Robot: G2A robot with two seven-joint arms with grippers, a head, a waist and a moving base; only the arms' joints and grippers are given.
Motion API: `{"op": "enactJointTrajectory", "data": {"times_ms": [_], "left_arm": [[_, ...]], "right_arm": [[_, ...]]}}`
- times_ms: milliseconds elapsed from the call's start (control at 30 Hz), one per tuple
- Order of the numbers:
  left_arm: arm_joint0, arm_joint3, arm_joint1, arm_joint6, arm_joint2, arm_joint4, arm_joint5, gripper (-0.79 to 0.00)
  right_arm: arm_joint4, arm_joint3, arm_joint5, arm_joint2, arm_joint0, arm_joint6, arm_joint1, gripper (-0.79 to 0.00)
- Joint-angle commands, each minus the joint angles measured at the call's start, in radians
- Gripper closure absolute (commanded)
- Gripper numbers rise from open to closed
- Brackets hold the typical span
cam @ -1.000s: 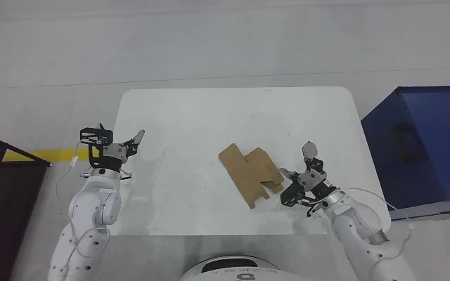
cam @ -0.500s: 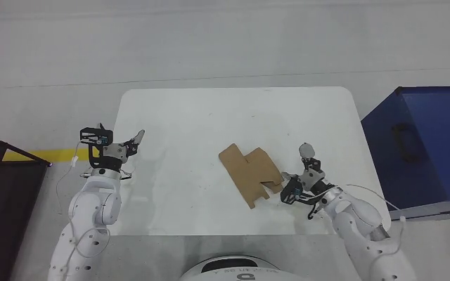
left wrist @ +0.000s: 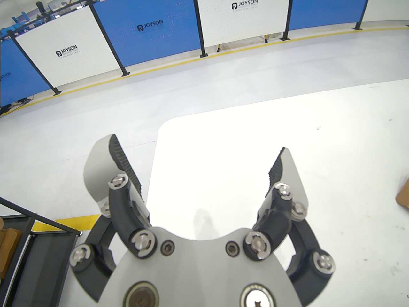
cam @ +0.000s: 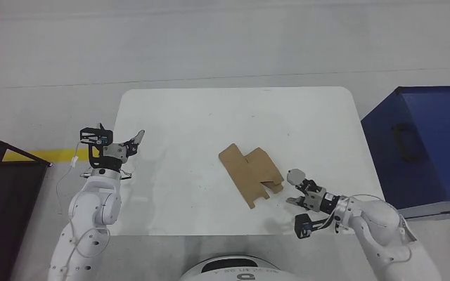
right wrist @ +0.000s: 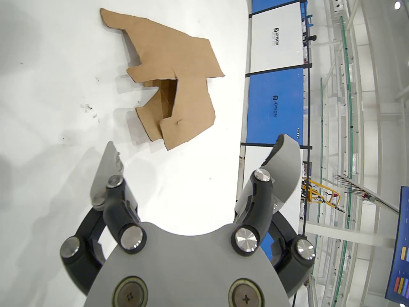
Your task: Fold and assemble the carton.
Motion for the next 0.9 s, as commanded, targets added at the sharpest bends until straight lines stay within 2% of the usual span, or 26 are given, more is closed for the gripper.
{"op": "enactJointTrajectory", "data": {"times_ms": [0, 67, 167, 233, 400, 433, 500, 567, 700, 800, 833, 867], "left_arm": [[0.0, 0.0, 0.0, 0.0, 0.0, 0.0, 0.0, -0.785], [0.0, 0.0, 0.0, 0.0, 0.0, 0.0, 0.0, -0.785], [0.0, 0.0, 0.0, 0.0, 0.0, 0.0, 0.0, -0.785], [0.0, 0.0, 0.0, 0.0, 0.0, 0.0, 0.0, -0.785], [0.0, 0.0, 0.0, 0.0, 0.0, 0.0, 0.0, -0.785], [0.0, 0.0, 0.0, 0.0, 0.0, 0.0, 0.0, -0.785], [0.0, 0.0, 0.0, 0.0, 0.0, 0.0, 0.0, -0.785], [0.0, 0.0, 0.0, 0.0, 0.0, 0.0, 0.0, -0.785], [0.0, 0.0, 0.0, 0.0, 0.0, 0.0, 0.0, -0.785], [0.0, 0.0, 0.0, 0.0, 0.0, 0.0, 0.0, -0.785], [0.0, 0.0, 0.0, 0.0, 0.0, 0.0, 0.0, -0.785], [0.0, 0.0, 0.0, 0.0, 0.0, 0.0, 0.0, -0.785]], "right_arm": [[-0.024, 0.007, -0.011, -0.03, 0.015, 0.01, 0.001, -0.453], [-0.052, 0.017, -0.026, -0.058, 0.031, 0.026, 0.002, -0.533], [-0.078, 0.028, -0.042, -0.092, 0.051, 0.053, 0.003, -0.573], [-0.08, 0.033, -0.045, -0.104, 0.059, 0.074, 0.003, -0.665], [-0.072, 0.028, -0.038, -0.123, 0.072, 0.131, 0.003, -0.554], [-0.073, 0.025, -0.04, -0.129, 0.076, 0.142, 0.002, -0.502], [-0.077, 0.021, -0.046, -0.144, 0.089, 0.169, 0.002, -0.474], [-0.069, 0.021, -0.059, -0.163, 0.104, 0.188, 0.0, -0.391], [-0.069, 0.027, -0.078, -0.203, 0.145, 0.249, -0.005, -0.348], [-0.069, 0.036, -0.09, -0.233, 0.177, 0.298, -0.009, -0.277], [-0.066, 0.039, -0.092, -0.241, 0.187, 0.31, -0.01, -0.206], [-0.063, 0.042, -0.093, -0.247, 0.197, 0.325, -0.012, -0.018]]}}
